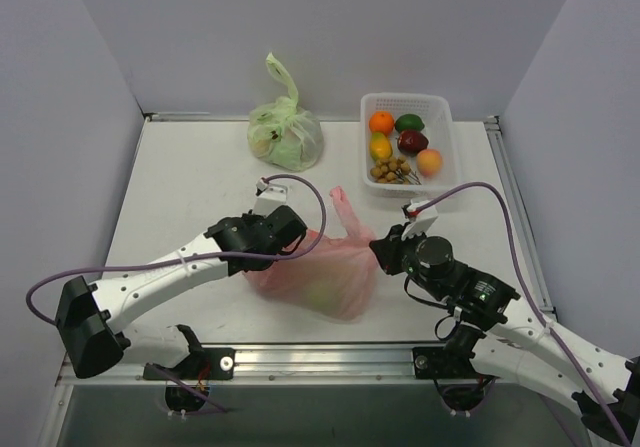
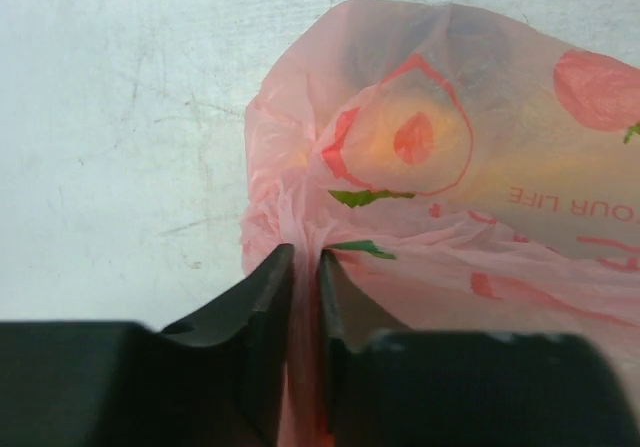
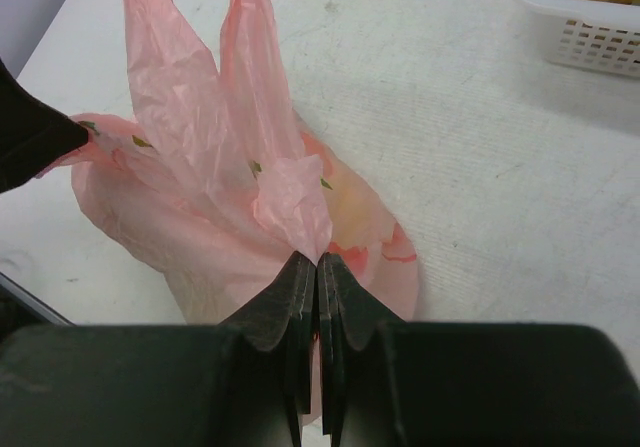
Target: Untie the knot of the plastic bag and take out the fruit
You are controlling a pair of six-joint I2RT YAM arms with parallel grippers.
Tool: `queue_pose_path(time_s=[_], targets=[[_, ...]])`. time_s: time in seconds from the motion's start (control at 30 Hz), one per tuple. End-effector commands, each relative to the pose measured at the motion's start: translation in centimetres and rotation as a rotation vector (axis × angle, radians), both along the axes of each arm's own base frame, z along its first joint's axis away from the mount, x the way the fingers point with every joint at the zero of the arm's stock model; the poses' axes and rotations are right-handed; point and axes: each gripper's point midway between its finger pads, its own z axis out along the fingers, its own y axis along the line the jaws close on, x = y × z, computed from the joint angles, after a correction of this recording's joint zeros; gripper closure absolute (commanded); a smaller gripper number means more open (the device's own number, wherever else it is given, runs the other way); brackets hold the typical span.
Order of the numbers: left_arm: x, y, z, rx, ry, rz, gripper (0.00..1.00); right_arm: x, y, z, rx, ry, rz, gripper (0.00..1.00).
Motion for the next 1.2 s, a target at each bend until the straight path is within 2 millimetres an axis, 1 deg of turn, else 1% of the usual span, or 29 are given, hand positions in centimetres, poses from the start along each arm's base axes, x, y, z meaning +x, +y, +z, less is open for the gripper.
queue_pose_path(time_s=[0.0, 0.03, 0.07, 0.1, 0.2, 0.23, 0.3, 0.33, 0.37, 0.4, 0.43, 0.47, 0.5, 0.57, 0.63, 0.67, 0.73, 0.77, 0.8, 0.83, 0.87, 0.9, 0.93, 0.97, 1.0, 1.03, 1.07, 1.1, 1.17], targets=[[0.2, 1.1, 0.8, -0.017, 0.005, -0.078, 0.77, 1.0, -1.9, 0.2, -0.040, -0.039, -0.098, 1.00], [0.8, 0.6, 1.1, -0.059, -0.013, -0.085, 0.83, 1.0, -1.9, 0.3, -0.043, -0.042, -0.094, 1.00], [0.8, 0.5, 1.5, -0.089, -0.019, -0.099, 0.94, 1.1, -1.9, 0.2, -0.047, -0.040, -0.094, 1.00], [0.9, 0.4, 1.6, -0.104, -0.013, -0.118, 0.99, 1.2, -1.8, 0.3, -0.051, -0.040, -0.092, 1.00], [1.8, 0.6, 3.3, -0.150, -0.040, -0.139, 1.00, 1.6, -2.0, 0.7, -0.095, -0.067, -0.089, 1.00], [2.4, 0.5, 4.7, -0.173, -0.070, -0.146, 1.00, 2.0, -2.1, 1.6, -0.099, -0.090, -0.098, 1.00], [3.3, 1.1, 6.8, -0.183, -0.112, -0.157, 1.00, 3.0, -2.7, 2.5, -0.158, -0.127, -0.105, 1.00], [4.0, 1.1, 9.0, -0.209, -0.156, -0.156, 1.00, 3.5, -2.8, 4.2, -0.154, -0.157, -0.109, 1.00], [4.6, 1.8, 10.2, -0.216, -0.182, -0.138, 1.00, 4.4, -3.5, 5.0, -0.159, -0.168, -0.127, 1.00], [5.0, 2.0, 11.4, -0.212, -0.205, -0.146, 1.00, 5.0, -3.5, 5.3, -0.188, -0.179, -0.117, 1.00], [5.2, 2.1, 12.3, -0.223, -0.220, -0.152, 1.00, 5.5, -3.6, 7.2, -0.172, -0.206, -0.124, 1.00], [5.8, 2.5, 14.1, -0.237, -0.257, -0.146, 1.00, 6.1, -3.5, 7.3, -0.185, -0.203, -0.118, 1.00], [5.9, 2.4, 14.5, -0.244, -0.262, -0.150, 1.00, 6.7, -3.9, 7.8, -0.203, -0.211, -0.130, 1.00], [5.6, 1.7, 14.8, -0.284, -0.254, -0.171, 1.00, 7.1, -3.4, 8.2, -0.213, -0.205, -0.109, 1.00], [4.8, 0.6, 13.9, -0.345, -0.209, -0.208, 1.00, 6.7, -2.8, 7.5, -0.203, -0.173, -0.082, 1.00], [3.9, 0.2, 12.6, -0.390, -0.170, -0.198, 1.00, 6.4, -2.7, 6.7, -0.201, -0.151, -0.072, 1.00], [2.9, -0.4, 11.5, -0.460, -0.129, -0.196, 1.00, 5.6, -2.6, 5.0, -0.175, -0.094, -0.064, 0.97], [1.5, -1.0, 10.1, -0.524, -0.077, -0.199, 1.00, 5.0, -3.0, 3.9, -0.173, -0.073, -0.071, 0.94], [0.9, -1.3, 9.7, -0.559, -0.063, -0.198, 1.00, 4.8, -3.5, 3.2, -0.167, -0.054, -0.097, 0.92], [0.6, -1.7, 9.5, -0.599, -0.061, -0.202, 1.00, 4.4, -3.8, 2.4, -0.145, -0.021, -0.120, 0.87], [-0.3, -2.1, 9.6, -0.660, -0.051, -0.209, 1.00, 3.9, -4.1, 2.5, -0.119, -0.016, -0.133, 0.80], [-0.8, -2.2, 8.3, -0.670, -0.025, -0.204, 1.00, 3.5, -4.1, 2.1, -0.102, -0.001, -0.130, 0.67], [-1.0, -2.3, 8.2, -0.686, -0.022, -0.204, 1.00, 3.0, -3.9, 2.1, -0.091, 0.011, -0.119, 0.60], [-1.2, -2.3, 8.3, -0.703, -0.022, -0.196, 1.00, 2.7, -3.8, 2.6, -0.067, 0.015, -0.120, 0.44], [-1.3, -2.3, 8.0, -0.702, -0.016, -0.193, 1.00, 2.5, -3.5, 3.8, -0.046, 0.006, -0.115, 0.37], [-1.4, -2.3, 7.8, -0.707, -0.011, -0.182, 1.00, 1.9, -3.0, 4.9, -0.047, 0.009, -0.109, 0.20], [-1.4, -2.3, 7.8, -0.705, -0.012, -0.179, 1.00, 2.0, -2.9, 5.9, -0.030, -0.006, -0.109, 0.20], [-1.2, -2.3, 8.0, -0.710, -0.016, -0.176, 1.00, 1.5, -2.3, 6.7, -0.036, -0.021, -0.099, 0.17], [-1.0, -2.6, 8.3, -0.722, -0.015, -0.169, 1.00, 1.3, -1.0, 7.4, -0.044, -0.025, -0.090, 0.07]])
